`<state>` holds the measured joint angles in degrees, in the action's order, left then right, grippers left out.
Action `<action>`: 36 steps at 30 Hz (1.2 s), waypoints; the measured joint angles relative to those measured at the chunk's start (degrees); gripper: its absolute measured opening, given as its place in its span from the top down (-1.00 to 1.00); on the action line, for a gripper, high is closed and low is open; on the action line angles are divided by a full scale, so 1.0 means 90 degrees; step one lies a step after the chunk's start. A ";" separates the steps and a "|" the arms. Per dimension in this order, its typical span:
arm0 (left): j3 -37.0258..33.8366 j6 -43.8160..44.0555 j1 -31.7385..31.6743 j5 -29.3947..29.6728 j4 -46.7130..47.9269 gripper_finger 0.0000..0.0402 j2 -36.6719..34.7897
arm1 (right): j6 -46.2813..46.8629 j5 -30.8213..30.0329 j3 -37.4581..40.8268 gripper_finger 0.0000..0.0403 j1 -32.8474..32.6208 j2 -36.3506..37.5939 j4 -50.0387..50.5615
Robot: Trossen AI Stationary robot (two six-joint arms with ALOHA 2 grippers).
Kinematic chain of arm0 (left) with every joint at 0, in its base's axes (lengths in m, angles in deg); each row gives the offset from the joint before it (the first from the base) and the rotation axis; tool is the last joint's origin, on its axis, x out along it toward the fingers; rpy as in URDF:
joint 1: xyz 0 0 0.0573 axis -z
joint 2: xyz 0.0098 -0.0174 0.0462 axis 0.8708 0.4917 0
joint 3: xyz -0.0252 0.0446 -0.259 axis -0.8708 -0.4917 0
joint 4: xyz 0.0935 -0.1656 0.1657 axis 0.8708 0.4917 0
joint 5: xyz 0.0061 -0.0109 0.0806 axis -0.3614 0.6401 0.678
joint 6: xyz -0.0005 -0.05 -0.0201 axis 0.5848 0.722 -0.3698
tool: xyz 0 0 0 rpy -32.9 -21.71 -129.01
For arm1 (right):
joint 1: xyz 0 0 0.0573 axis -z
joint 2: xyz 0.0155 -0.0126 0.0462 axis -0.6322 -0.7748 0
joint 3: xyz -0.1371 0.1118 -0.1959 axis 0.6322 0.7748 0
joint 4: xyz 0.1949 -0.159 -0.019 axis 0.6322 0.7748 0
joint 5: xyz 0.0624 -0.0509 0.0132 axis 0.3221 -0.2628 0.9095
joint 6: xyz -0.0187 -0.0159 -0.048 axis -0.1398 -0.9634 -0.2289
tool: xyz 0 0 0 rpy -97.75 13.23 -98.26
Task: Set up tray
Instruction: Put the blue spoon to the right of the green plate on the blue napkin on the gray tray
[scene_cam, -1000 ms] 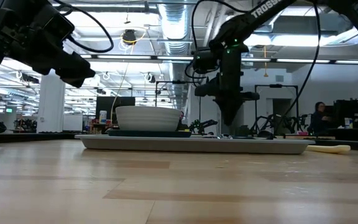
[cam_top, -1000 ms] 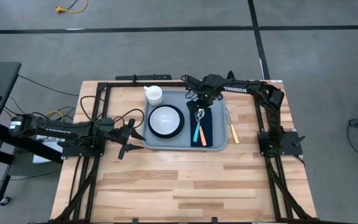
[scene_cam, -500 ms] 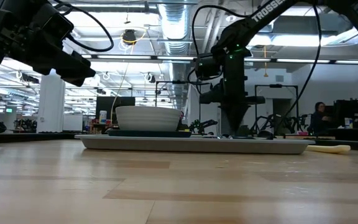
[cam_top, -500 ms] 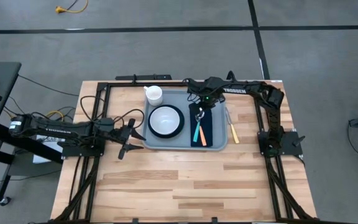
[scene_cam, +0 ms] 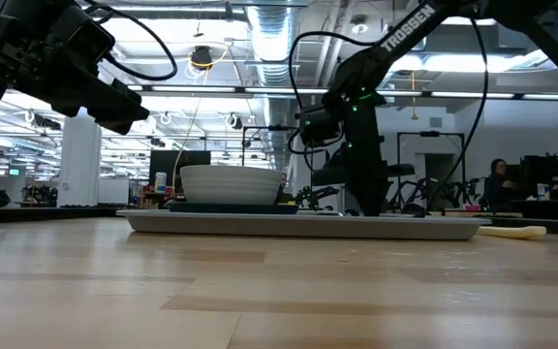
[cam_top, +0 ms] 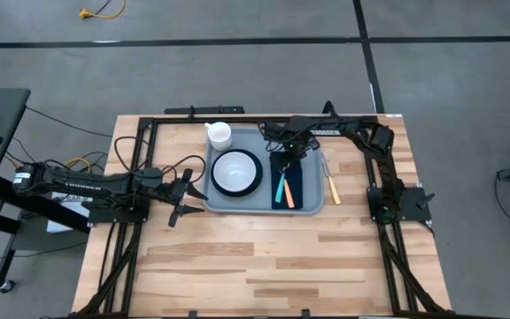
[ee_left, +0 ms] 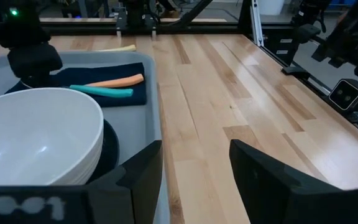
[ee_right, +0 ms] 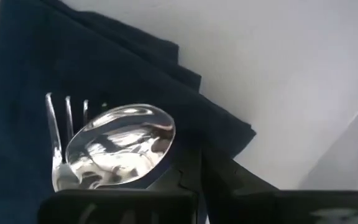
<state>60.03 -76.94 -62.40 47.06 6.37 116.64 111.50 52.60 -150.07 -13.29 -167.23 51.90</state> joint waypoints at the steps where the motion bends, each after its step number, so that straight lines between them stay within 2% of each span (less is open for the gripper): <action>1: 0.0000 0.0000 0.0000 0.0002 -0.0002 0.12 0.0000 | -0.0004 0.0006 0.0000 1.00 0.0008 0.0000 -0.0002; 20: 0.0000 -0.0017 0.0000 0.0005 -0.0002 0.12 0.0000 | -0.0086 0.0120 -0.0177 1.00 0.0010 0.0000 -0.0192; 28: 0.0000 -0.0022 0.0000 0.0005 -0.0002 0.12 0.0000 | -0.0182 -0.0196 -0.0757 1.00 0.0013 0.0007 0.0120; 36: 0.0000 -0.0022 0.0000 0.0003 -0.0002 0.12 0.0000 | -0.0180 -0.0225 -0.0735 1.00 0.0013 0.0004 0.0282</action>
<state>60.03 -77.14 -62.40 47.09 6.34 116.64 109.87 50.58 -156.69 -13.17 -167.20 54.44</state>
